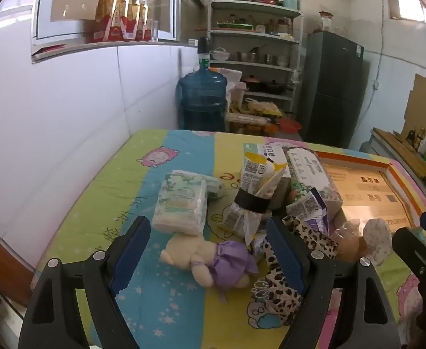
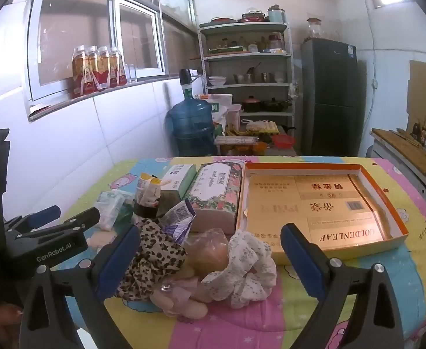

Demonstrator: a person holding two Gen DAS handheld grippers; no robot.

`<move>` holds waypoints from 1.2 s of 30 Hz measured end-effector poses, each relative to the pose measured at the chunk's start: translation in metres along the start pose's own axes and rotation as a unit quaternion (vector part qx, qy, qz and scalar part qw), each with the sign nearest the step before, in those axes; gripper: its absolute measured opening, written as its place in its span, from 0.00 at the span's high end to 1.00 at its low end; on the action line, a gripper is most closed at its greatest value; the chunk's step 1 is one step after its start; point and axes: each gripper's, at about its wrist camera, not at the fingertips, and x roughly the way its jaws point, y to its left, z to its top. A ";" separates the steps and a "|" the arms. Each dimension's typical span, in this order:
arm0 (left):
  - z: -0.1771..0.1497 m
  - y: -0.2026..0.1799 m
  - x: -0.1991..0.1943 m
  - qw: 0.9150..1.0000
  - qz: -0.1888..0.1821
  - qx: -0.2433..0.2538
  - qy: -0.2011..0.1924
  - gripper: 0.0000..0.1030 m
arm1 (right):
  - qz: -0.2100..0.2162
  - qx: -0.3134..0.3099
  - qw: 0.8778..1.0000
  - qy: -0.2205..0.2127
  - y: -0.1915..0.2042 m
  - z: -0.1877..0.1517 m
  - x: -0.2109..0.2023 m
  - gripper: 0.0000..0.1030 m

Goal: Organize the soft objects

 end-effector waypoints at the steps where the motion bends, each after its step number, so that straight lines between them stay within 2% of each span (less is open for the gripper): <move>1: 0.000 0.000 0.000 1.000 -0.001 -0.002 0.001 0.19 | -0.001 -0.003 1.000 0.001 0.000 0.000 0.000 0.04; 7: -0.006 -0.009 0.001 1.000 -0.003 -0.002 -0.004 0.19 | -0.002 -0.003 1.000 0.000 -0.001 -0.002 0.000 0.04; 24: -0.011 0.003 -0.001 1.000 -0.028 -0.002 -0.007 0.19 | 0.000 -0.015 1.000 0.011 -0.005 -0.021 -0.005 0.04; 36: -0.011 0.001 -0.001 1.000 -0.026 0.000 -0.011 0.19 | 0.008 -0.020 1.000 0.010 -0.002 -0.021 -0.003 0.04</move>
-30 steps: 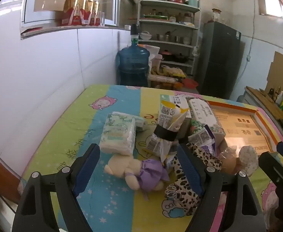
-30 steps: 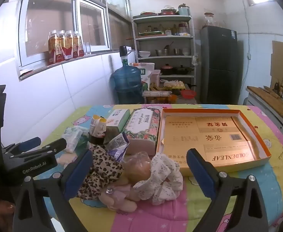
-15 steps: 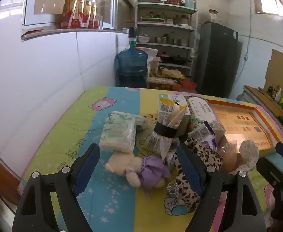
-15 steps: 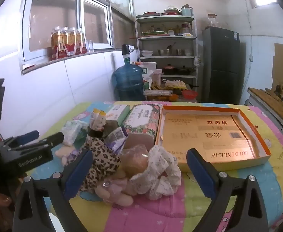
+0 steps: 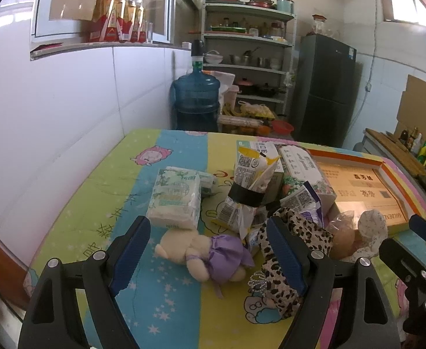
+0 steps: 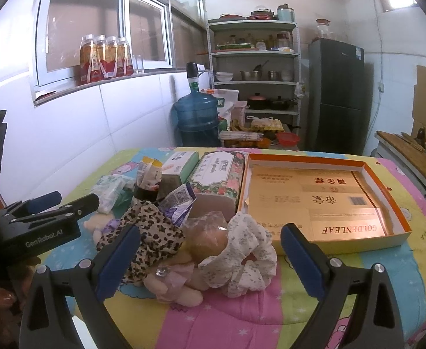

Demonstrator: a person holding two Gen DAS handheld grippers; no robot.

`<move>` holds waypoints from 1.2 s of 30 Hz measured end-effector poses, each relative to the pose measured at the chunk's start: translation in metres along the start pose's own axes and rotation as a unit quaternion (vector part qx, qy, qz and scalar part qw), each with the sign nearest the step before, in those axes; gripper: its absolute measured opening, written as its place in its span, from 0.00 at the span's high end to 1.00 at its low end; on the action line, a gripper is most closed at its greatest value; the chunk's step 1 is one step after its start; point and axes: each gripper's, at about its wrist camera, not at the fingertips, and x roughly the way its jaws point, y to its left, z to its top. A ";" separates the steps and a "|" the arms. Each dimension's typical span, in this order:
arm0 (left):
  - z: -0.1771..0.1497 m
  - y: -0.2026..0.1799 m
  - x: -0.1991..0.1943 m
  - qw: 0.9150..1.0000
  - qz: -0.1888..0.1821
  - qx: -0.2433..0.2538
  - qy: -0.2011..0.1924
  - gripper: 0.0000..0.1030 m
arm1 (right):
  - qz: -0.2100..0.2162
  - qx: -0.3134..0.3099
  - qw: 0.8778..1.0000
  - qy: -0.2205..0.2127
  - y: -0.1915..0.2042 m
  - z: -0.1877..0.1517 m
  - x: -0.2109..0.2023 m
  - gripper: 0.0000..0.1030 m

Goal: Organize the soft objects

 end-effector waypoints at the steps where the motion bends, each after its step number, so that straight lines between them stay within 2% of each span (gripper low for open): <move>1: 0.000 0.000 0.000 1.000 0.000 0.000 0.000 0.19 | 0.000 0.001 1.000 0.000 0.000 0.000 0.000 0.04; 31: 0.001 -0.001 -0.005 1.000 -0.002 0.002 -0.005 0.19 | 0.003 0.006 1.000 0.004 -0.001 -0.002 0.001 0.04; 36: -0.001 -0.004 -0.003 1.000 -0.017 0.003 -0.008 0.19 | 0.003 0.008 1.000 0.007 -0.002 -0.002 0.001 0.04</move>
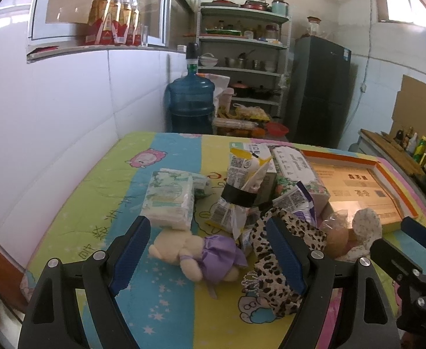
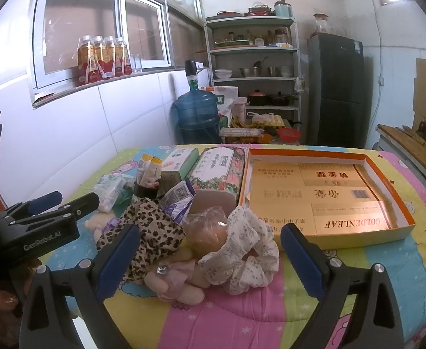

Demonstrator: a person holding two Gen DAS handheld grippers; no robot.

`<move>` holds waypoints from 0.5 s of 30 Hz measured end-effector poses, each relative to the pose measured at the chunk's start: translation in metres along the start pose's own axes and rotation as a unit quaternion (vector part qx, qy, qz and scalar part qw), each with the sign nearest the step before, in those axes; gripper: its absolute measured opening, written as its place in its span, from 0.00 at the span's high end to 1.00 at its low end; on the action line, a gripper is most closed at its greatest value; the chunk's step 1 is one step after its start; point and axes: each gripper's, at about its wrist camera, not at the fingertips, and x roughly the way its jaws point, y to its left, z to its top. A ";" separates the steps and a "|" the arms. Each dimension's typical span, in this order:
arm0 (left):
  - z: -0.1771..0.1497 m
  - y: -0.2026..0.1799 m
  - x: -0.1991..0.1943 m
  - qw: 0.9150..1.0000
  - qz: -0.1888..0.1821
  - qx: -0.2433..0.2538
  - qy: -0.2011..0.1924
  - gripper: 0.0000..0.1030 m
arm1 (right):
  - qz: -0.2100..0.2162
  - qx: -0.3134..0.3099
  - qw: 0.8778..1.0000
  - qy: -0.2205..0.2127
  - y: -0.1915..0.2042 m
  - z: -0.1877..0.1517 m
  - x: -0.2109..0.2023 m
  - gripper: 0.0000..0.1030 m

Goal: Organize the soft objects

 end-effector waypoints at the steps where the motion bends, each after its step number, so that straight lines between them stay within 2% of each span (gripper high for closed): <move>1: -0.001 -0.001 0.000 1.000 -0.003 0.000 0.000 0.19 | 0.000 0.000 1.000 0.001 0.000 0.000 0.000 0.04; 6: -0.005 -0.003 0.001 1.000 -0.031 0.000 0.004 0.19 | -0.003 0.006 1.000 0.004 -0.004 -0.004 0.003 0.05; 15: -0.027 -0.020 0.014 0.994 -0.105 0.012 0.036 0.22 | -0.012 0.019 0.999 0.029 -0.018 -0.020 0.019 0.05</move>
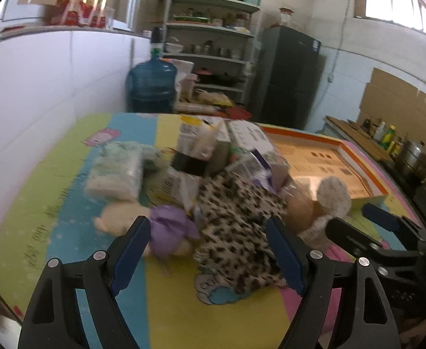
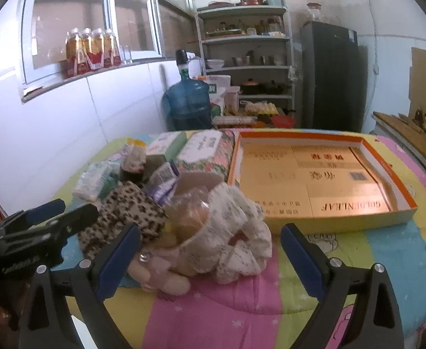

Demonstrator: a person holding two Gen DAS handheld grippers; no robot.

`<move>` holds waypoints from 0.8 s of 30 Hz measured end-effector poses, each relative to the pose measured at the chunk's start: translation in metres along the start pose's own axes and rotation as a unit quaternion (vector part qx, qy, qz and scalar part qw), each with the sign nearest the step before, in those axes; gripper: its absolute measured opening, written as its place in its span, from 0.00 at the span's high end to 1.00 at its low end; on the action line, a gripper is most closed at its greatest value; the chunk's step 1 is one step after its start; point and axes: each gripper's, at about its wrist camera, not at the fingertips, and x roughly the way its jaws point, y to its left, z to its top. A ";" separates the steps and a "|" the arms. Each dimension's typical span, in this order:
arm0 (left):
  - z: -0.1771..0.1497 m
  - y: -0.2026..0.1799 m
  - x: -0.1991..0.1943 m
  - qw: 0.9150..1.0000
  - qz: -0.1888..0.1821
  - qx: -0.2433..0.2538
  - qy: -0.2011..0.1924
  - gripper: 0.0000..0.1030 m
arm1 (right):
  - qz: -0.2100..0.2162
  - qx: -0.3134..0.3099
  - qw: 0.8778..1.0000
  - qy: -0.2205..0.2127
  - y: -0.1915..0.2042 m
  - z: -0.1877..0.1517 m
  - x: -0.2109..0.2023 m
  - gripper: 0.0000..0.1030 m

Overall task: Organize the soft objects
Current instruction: 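Grasp the leopard scrunchie with the left tool while the right tool grasps the white lace scrunchie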

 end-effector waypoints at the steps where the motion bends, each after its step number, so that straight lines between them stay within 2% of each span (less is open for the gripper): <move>1: -0.002 -0.002 0.003 1.000 -0.005 0.000 0.004 0.25 | 0.000 0.001 1.000 0.002 -0.002 -0.001 0.002 0.05; 4: -0.007 -0.004 0.013 1.000 -0.016 -0.003 0.023 0.42 | 0.000 0.000 1.000 0.007 -0.004 -0.006 0.008 0.07; 8: -0.012 -0.005 0.026 0.998 -0.045 -0.016 0.042 0.66 | 0.018 0.008 1.000 0.023 -0.010 -0.010 0.017 0.33; 11: -0.014 -0.008 0.031 0.997 -0.054 -0.018 0.044 0.73 | 0.034 0.013 0.999 0.035 -0.012 -0.013 0.024 0.53; 12: -0.014 -0.009 0.032 0.997 -0.055 -0.019 0.042 0.74 | 0.041 0.015 0.998 0.037 -0.012 -0.013 0.025 0.62; 13: -0.014 -0.010 0.033 0.997 -0.057 -0.020 0.040 0.74 | 0.045 0.015 0.998 0.039 -0.012 -0.014 0.026 0.66; 15: -0.014 -0.010 0.032 0.997 -0.059 -0.023 0.035 0.75 | 0.049 0.015 0.998 0.041 -0.013 -0.014 0.027 0.79; 18: -0.012 -0.011 0.022 0.998 -0.059 -0.020 0.018 0.78 | 0.058 0.026 0.997 0.038 -0.018 -0.015 0.025 0.86; 24: -0.003 -0.011 0.003 0.998 -0.062 -0.006 -0.008 0.81 | 0.062 0.029 0.998 0.009 -0.023 -0.010 0.010 0.90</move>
